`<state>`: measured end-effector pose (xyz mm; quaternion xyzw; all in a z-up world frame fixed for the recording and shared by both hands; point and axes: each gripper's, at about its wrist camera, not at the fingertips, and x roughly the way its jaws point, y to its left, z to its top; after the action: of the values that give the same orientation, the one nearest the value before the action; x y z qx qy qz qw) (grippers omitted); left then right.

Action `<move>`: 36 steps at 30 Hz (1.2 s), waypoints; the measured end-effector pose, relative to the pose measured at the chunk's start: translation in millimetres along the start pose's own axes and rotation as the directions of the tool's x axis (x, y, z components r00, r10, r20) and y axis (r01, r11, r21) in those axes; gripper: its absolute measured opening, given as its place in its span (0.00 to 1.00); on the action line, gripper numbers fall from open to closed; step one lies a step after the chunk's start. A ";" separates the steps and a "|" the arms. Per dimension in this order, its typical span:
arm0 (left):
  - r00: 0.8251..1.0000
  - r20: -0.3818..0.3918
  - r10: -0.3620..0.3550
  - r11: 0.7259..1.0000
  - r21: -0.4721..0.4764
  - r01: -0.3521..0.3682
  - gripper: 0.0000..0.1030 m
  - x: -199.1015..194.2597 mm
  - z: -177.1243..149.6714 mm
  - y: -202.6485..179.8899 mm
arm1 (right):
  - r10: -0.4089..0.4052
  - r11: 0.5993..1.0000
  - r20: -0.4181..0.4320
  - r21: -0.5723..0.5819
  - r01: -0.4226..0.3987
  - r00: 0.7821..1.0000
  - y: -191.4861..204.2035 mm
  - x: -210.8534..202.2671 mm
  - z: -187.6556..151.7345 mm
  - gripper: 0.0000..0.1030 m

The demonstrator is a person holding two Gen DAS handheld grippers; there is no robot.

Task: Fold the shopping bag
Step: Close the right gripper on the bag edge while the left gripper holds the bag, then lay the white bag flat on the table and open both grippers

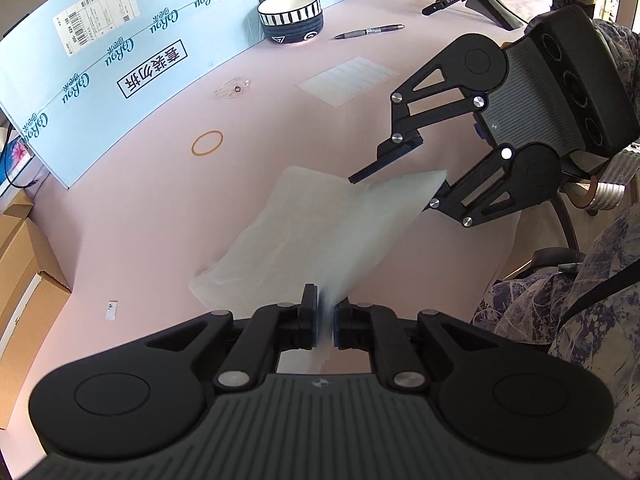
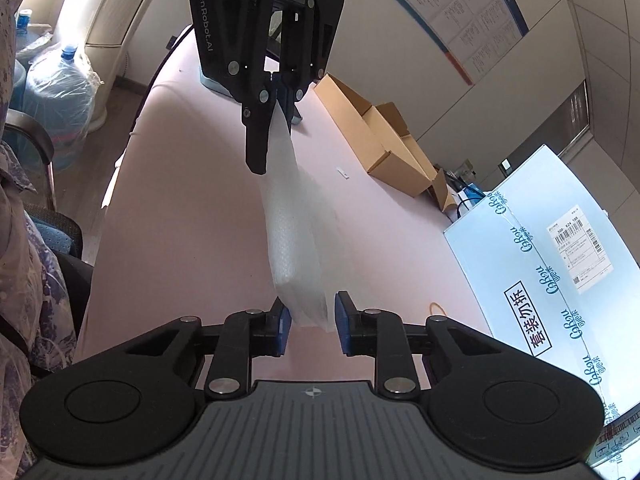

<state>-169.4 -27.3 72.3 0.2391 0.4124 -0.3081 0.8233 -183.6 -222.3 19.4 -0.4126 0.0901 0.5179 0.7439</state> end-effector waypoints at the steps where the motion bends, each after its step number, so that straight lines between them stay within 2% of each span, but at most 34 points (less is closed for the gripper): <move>1: 1.000 -0.002 -0.002 1.000 0.001 0.002 0.08 -0.2 -1.0 -0.4 | 0.030 0.999 -0.001 0.028 -0.030 1.000 -2.1 -0.1 0.9 0.04; 4: 1.000 -0.010 -0.006 1.000 0.000 0.006 0.14 -1.2 -4.4 -0.6 | 0.144 0.980 0.005 0.140 -0.143 0.990 -12.1 -4.9 1.0 0.03; 6: 1.000 -0.013 -0.007 1.000 0.001 0.007 0.20 -2.6 -6.0 -0.1 | 0.225 0.942 0.012 0.253 -0.221 0.974 -23.4 -5.5 -0.3 0.03; 7: 1.000 -0.014 -0.005 1.000 0.006 0.005 0.22 -3.5 -6.3 0.0 | 0.267 0.907 0.024 0.331 -0.260 0.963 -31.7 -5.3 -2.1 0.03; 9: 1.000 -0.011 0.013 1.000 0.014 -0.013 0.29 -6.1 -6.2 1.5 | 0.344 0.809 0.064 0.487 -0.330 0.937 -50.1 -5.3 -6.8 0.03; 10: 1.000 -0.004 0.027 1.000 0.010 -0.027 0.30 -7.9 -6.1 4.0 | 0.381 0.739 0.094 0.566 -0.364 0.920 -61.7 -1.2 -11.4 0.03; 12: 0.999 0.017 0.047 0.999 -0.016 -0.047 0.34 -12.1 -6.6 12.0 | 0.426 0.635 0.142 0.656 -0.407 0.894 -76.3 4.9 -18.7 0.03; 16: 0.996 0.041 0.082 0.995 -0.062 -0.079 0.35 -20.3 -8.6 23.7 | 0.454 0.562 0.173 0.706 -0.431 0.874 -90.3 13.7 -21.7 0.03; 18: 0.993 0.055 0.103 0.993 -0.070 -0.099 0.35 -23.9 -9.6 26.2 | 0.483 0.489 0.194 0.750 -0.447 0.854 -97.1 21.7 -26.4 0.03; 19: 0.991 0.065 0.115 0.991 -0.073 -0.110 0.35 -26.1 -9.8 27.0 | 0.496 0.447 0.206 0.773 -0.451 0.844 -99.6 26.7 -30.4 0.03; 23: 0.976 0.147 0.163 0.985 -0.077 -0.153 0.36 -39.4 -8.6 24.7 | 0.513 0.230 0.281 0.865 -0.445 0.811 -112.4 43.7 -56.0 0.03; 25: 0.972 0.179 0.154 0.987 -0.071 -0.143 0.39 -42.3 -7.6 22.1 | 0.511 0.126 0.315 0.893 -0.432 0.800 -115.6 48.7 -68.1 0.03; 26: 0.972 0.190 0.134 0.990 -0.067 -0.123 0.41 -41.5 -7.0 21.0 | 0.510 0.092 0.326 0.899 -0.427 0.796 -116.5 50.1 -72.2 0.03; 30: 0.983 0.164 0.087 0.996 -0.041 -0.081 0.42 -16.2 -2.1 19.3 | 0.512 0.062 0.336 0.904 -0.424 0.791 -119.9 52.0 -74.9 0.03; 32: 0.983 0.164 0.079 0.996 -0.042 -0.073 0.41 -4.4 -0.3 20.0 | 0.516 0.027 0.339 0.912 -0.410 0.787 -122.1 54.7 -77.3 0.03; 34: 0.979 0.189 0.081 0.996 -0.062 -0.071 0.35 4.2 2.7 22.9 | 0.519 -0.006 0.343 0.918 -0.398 0.783 -123.8 56.2 -80.1 0.03; 36: 0.982 0.179 0.062 0.996 -0.071 -0.050 0.29 15.3 5.5 27.5 | 0.516 -0.011 0.341 0.920 -0.391 0.786 -124.6 55.8 -81.2 0.03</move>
<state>-139.9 -16.5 66.4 0.1942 0.3388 -0.2914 0.8733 -29.5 -256.3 0.7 0.1854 0.5611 0.5265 0.6113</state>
